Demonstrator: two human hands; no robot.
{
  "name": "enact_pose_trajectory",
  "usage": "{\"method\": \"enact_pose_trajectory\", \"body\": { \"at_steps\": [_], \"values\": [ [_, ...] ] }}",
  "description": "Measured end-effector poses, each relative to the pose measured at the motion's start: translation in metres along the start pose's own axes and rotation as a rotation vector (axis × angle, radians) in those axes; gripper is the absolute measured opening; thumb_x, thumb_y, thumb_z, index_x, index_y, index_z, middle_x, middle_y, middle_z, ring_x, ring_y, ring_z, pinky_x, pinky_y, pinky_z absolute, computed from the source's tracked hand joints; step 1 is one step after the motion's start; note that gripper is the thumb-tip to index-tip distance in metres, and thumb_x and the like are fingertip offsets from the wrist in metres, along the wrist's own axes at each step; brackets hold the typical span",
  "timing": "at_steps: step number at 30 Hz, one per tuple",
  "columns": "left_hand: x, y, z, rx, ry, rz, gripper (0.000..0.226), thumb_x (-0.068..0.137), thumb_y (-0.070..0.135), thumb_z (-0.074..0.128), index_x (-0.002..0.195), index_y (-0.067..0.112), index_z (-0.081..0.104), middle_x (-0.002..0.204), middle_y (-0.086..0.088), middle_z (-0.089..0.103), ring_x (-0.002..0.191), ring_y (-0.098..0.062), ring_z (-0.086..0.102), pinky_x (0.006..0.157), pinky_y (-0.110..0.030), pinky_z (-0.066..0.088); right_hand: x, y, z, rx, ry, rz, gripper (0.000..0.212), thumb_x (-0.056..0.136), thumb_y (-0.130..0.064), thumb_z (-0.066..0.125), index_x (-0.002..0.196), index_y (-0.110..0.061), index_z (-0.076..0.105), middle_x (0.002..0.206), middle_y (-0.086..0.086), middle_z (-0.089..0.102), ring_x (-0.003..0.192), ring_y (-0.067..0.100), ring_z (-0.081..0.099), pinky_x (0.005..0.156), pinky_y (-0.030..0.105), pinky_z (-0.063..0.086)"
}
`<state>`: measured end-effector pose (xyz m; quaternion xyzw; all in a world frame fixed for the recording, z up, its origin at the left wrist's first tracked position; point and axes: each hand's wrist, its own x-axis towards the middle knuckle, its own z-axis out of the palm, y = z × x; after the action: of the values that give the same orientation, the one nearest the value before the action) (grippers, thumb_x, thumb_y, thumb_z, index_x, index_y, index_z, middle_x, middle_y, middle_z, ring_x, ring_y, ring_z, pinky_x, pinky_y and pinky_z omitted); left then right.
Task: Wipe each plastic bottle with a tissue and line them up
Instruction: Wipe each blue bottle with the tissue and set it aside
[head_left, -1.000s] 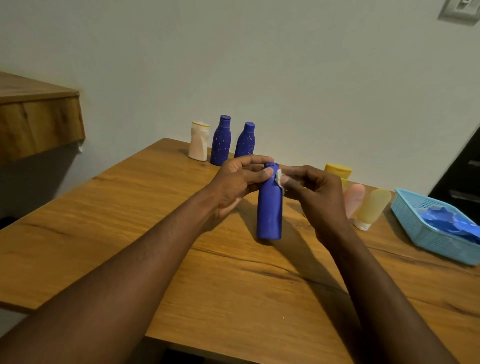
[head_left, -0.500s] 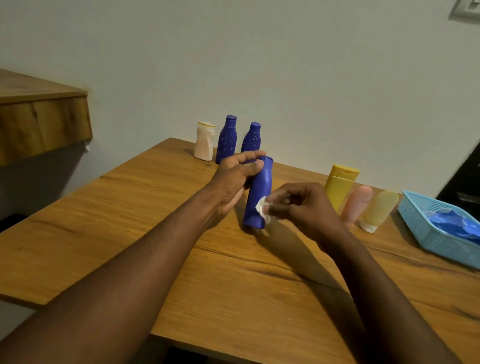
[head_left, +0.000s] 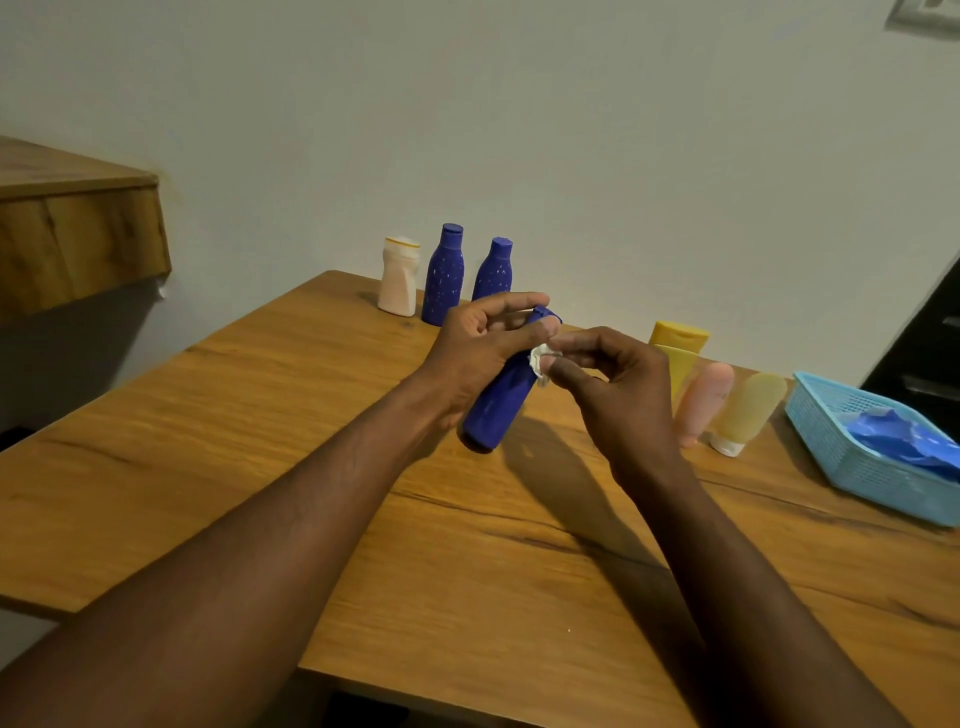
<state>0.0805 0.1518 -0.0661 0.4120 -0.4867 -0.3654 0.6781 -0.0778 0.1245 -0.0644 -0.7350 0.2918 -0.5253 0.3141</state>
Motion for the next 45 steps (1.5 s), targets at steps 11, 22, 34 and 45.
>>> {"method": "enact_pose_trajectory", "body": {
  "at_steps": [11, 22, 34, 45],
  "values": [
    [0.005, 0.0, -0.009, -0.017, 0.046, -0.027, 0.029, 0.099, 0.02, 0.069, 0.128, 0.017, 0.07, 0.117, -0.001, 0.077, 0.098, -0.012, 0.07, 0.089, -0.03, 0.059, -0.013, 0.01, 0.018, -0.004, -0.328, 0.151, 0.01, 0.079, -0.006, 0.081, 0.087, -0.007, 0.075, 0.082, 0.006, 0.077, 0.08, 0.023, 0.075, 0.083, 0.052, 0.059],
    [0.007, -0.005, -0.003, 0.071, -0.019, 0.0, 0.028, 0.109, 0.023, 0.05, 0.133, 0.027, 0.065, 0.132, -0.008, 0.068, 0.117, -0.027, 0.069, 0.099, -0.045, 0.059, 0.0, 0.006, 0.009, -0.068, 0.034, -0.02, 0.012, 0.087, -0.012, 0.075, 0.098, -0.016, 0.074, 0.091, -0.007, 0.074, 0.088, 0.012, 0.07, 0.08, 0.044, 0.061],
    [0.009, -0.005, -0.011, -0.132, 0.097, -0.099, 0.029, 0.11, 0.018, 0.047, 0.133, 0.014, 0.064, 0.12, -0.007, 0.075, 0.111, -0.021, 0.073, 0.091, -0.037, 0.06, -0.005, 0.006, 0.009, -0.286, -0.517, 0.056, 0.014, 0.08, -0.003, 0.078, 0.088, -0.015, 0.078, 0.085, -0.006, 0.075, 0.079, 0.007, 0.07, 0.074, 0.023, 0.057],
    [0.006, -0.006, -0.003, -0.101, -0.013, -0.089, 0.029, 0.108, 0.019, 0.053, 0.134, 0.016, 0.066, 0.134, -0.012, 0.066, 0.122, -0.032, 0.066, 0.1, -0.049, 0.058, 0.0, 0.002, 0.008, -0.189, -0.022, -0.112, 0.014, 0.086, -0.01, 0.075, 0.096, -0.019, 0.074, 0.097, -0.009, 0.071, 0.092, 0.007, 0.067, 0.076, 0.024, 0.057]
  ]
}}
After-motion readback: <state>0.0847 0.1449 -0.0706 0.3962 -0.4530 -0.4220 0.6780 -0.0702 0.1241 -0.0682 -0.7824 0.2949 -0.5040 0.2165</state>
